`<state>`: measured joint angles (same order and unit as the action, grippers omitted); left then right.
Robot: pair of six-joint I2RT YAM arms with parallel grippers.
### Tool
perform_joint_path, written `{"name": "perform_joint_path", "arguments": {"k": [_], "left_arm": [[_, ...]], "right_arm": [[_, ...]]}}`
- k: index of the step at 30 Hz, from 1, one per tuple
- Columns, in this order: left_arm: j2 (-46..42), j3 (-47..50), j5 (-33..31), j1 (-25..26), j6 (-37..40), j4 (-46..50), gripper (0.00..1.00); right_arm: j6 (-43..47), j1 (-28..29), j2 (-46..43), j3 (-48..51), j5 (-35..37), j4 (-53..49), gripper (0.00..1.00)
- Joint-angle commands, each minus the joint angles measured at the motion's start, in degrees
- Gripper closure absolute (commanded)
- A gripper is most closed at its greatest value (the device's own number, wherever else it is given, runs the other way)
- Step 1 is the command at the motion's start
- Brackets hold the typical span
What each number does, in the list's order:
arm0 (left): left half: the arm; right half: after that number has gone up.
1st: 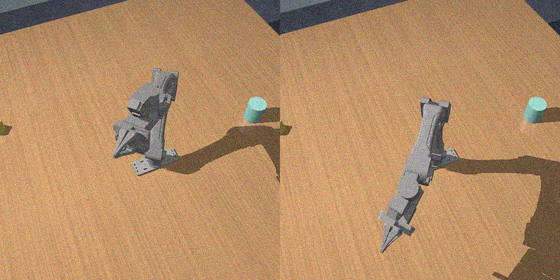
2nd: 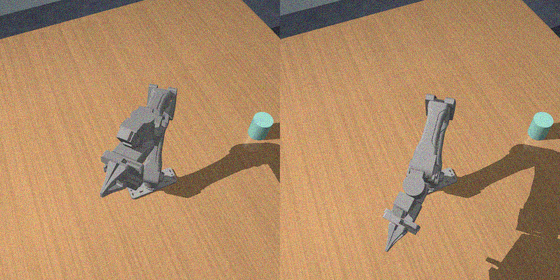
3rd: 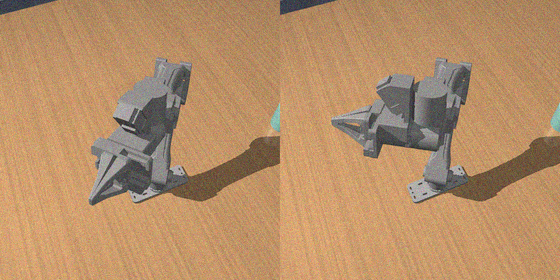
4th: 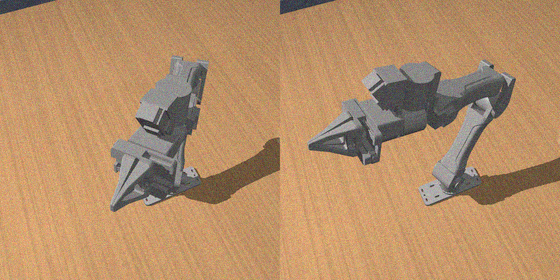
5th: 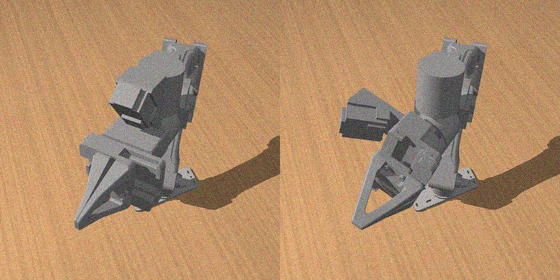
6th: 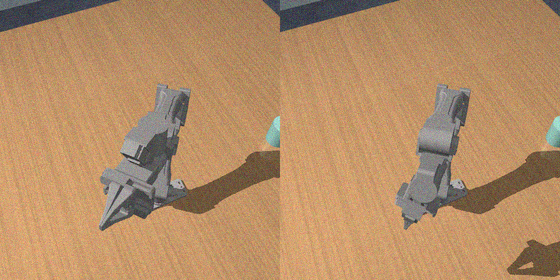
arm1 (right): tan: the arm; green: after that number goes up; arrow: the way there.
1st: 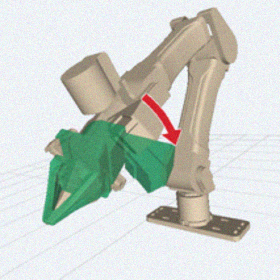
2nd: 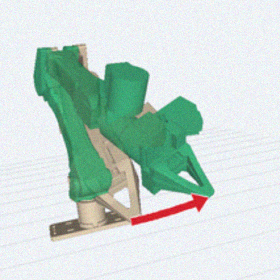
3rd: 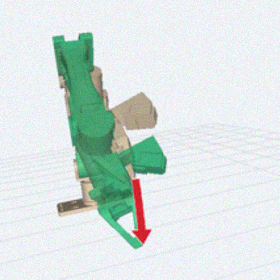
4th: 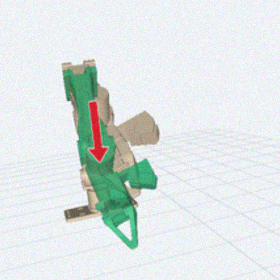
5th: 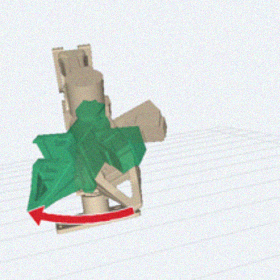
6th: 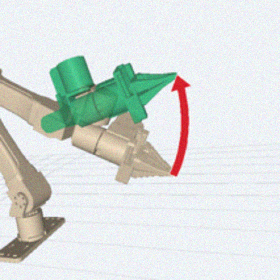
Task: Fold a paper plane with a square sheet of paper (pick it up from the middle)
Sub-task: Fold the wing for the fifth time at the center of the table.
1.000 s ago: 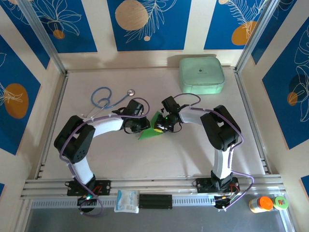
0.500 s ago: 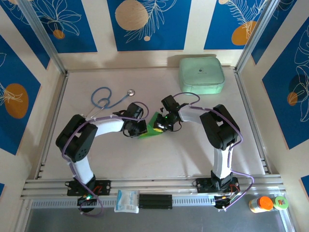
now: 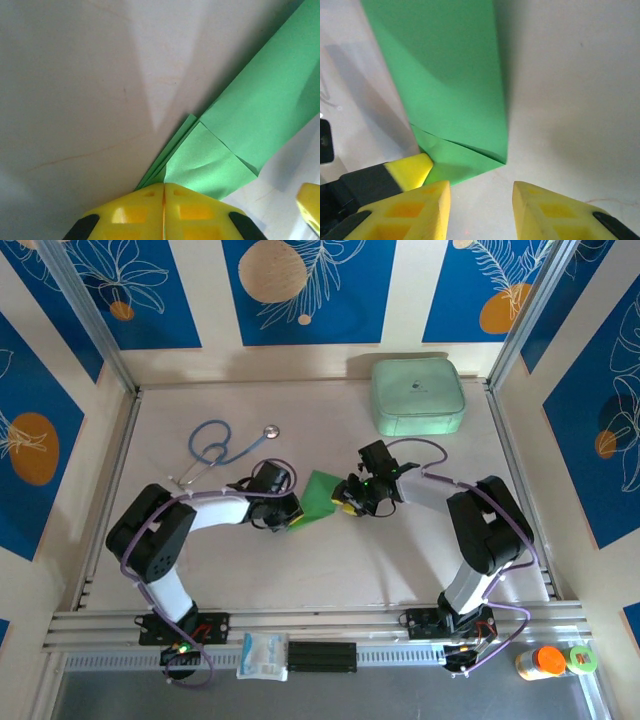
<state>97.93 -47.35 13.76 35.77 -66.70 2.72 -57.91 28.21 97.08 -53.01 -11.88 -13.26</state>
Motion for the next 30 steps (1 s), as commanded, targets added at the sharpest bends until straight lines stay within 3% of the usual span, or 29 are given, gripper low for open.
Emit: {"name": "perform_joint_path", "arguments": {"k": [1, 17, 30], "left_arm": [[-1.06, 1.22, 1.86, 0.31, -3.16, -1.14, 0.89], [-4.24, 1.22, 3.81, 0.35, -0.61, -1.46, 0.77], [-4.68, 4.81, 2.75, 0.27, -0.89, -1.69, 0.80]], "right_arm": [[-2.94, 0.67, 1.81, -0.37, -1.34, 0.95, 0.62], [-0.46, 2.38, 5.89, -3.76, -1.62, -0.98, 0.62], [-0.58, 2.62, 3.97, -2.62, 1.50, -2.56, 0.62]]}}
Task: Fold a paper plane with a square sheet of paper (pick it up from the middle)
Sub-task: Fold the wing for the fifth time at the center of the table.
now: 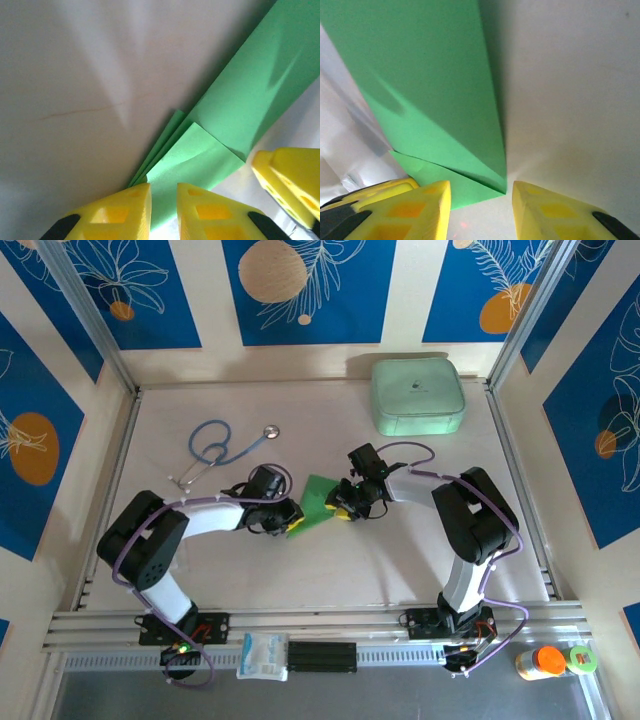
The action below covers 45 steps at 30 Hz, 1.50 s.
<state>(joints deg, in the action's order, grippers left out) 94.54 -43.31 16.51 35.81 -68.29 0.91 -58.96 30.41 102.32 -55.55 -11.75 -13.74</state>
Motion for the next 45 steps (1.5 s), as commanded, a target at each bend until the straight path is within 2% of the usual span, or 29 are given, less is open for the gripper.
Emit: {"name": "perform_joint_path", "arguments": {"k": [1, 13, 24, 28, 37, 45], "left_arm": [[-1.22, 0.90, -0.28, 0.24, 0.70, 0.22, 0.81], [-1.19, 4.88, -0.28, 0.17, -2.30, -4.95, 0.83], [-1.14, 10.87, 1.80, -1.06, -10.75, -14.99, 0.86], [-0.75, 11.93, 2.45, -1.27, -12.43, -17.64, 0.88], [-0.52, 12.03, 2.72, -1.40, -12.58, -17.54, 0.89], [-0.50, 11.95, 2.87, -1.62, -12.64, -17.51, 0.90]], "right_arm": [[0.49, 0.37, -1.63, 0.12, 1.63, -2.08, 0.62], [1.70, 1.05, 0.11, -0.26, -2.03, -1.27, 0.62], [2.20, 1.69, 0.36, -0.26, -1.77, -2.36, 0.62], [2.37, 1.84, 1.10, -0.18, -3.95, -0.14, 0.63], [1.74, 2.55, 3.67, -1.67, -5.76, 1.85, 0.65], [1.34, 2.37, 3.56, -0.61, -8.42, 7.72, 0.68]]}}
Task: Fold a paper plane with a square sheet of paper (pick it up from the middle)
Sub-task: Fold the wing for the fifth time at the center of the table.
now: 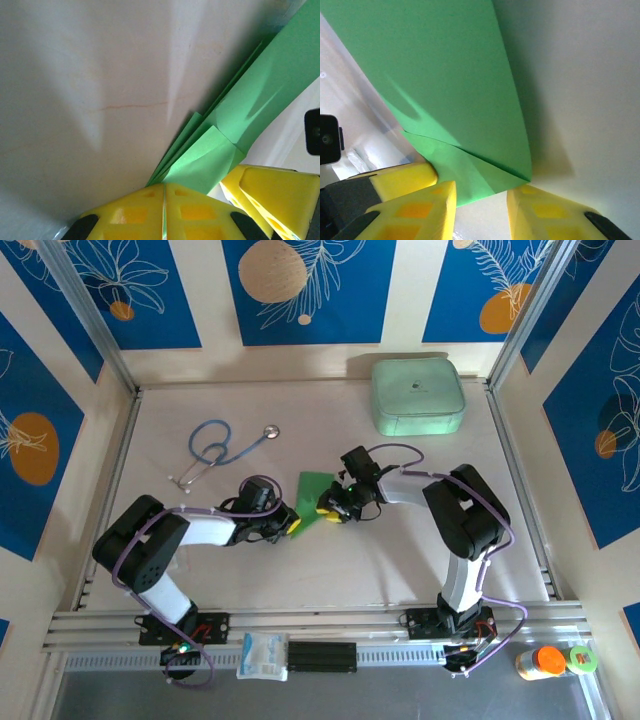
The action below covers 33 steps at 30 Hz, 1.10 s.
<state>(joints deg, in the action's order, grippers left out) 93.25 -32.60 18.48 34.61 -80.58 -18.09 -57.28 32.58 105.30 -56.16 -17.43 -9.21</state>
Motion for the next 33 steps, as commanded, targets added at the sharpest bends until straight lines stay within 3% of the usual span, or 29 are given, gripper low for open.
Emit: {"name": "perform_joint_path", "arguments": {"k": [1, 19, 33], "left_arm": [[0.77, 1.27, 0.92, -0.35, -0.39, 1.48, 0.90], [1.44, 0.99, 1.31, -0.71, 0.74, 3.44, 0.90], [1.76, -1.04, 0.49, -0.77, 5.15, 11.40, 0.91]], "right_arm": [[-0.48, 0.15, 0.25, 0.46, -2.91, 4.35, 0.68], [-1.69, -2.31, -0.51, 5.52, -5.91, 17.90, 0.74], [1.95, -3.05, 3.55, 3.88, -7.71, 18.62, 0.77]]}}
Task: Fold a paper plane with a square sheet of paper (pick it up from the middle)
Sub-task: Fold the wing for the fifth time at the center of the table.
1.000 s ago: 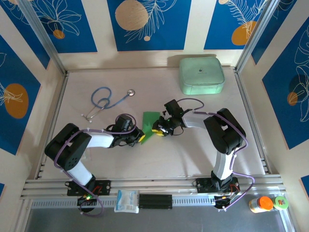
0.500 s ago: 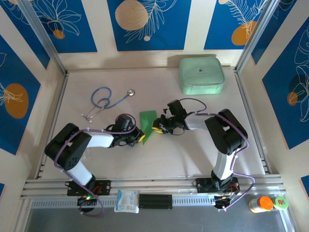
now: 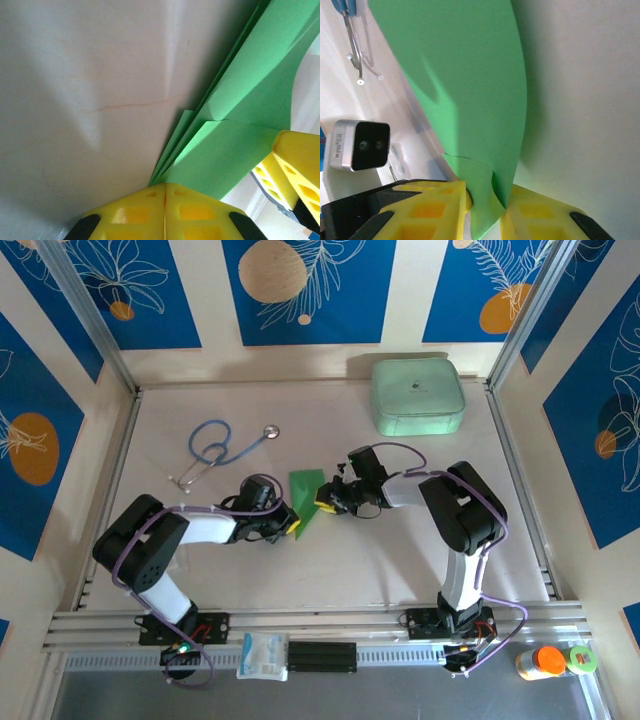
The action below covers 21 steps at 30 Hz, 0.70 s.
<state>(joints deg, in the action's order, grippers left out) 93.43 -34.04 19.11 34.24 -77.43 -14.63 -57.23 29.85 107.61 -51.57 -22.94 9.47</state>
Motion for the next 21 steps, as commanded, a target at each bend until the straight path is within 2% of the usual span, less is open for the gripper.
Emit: {"name": "perform_joint_path", "arguments": {"k": [1, 10, 15, 21], "left_arm": [[1.53, 0.31, -0.19, -0.48, 2.09, 8.12, 0.91], [1.31, -0.34, -0.06, -0.62, 3.23, 9.11, 0.91], [-0.48, -1.70, -0.10, -1.03, 5.54, 9.36, 0.90], [-6.43, -10.90, -4.62, 0.12, 21.69, 19.95, 0.80]], "right_arm": [[1.95, -0.31, 1.49, -0.88, -2.28, -0.05, 0.77], [2.08, -0.66, 3.65, -3.17, -2.38, -2.12, 0.81], [1.60, -1.32, 2.54, -3.44, -1.88, -2.91, 0.94], [1.45, -1.28, -4.29, -0.05, 4.39, -4.76, 0.97]]}}
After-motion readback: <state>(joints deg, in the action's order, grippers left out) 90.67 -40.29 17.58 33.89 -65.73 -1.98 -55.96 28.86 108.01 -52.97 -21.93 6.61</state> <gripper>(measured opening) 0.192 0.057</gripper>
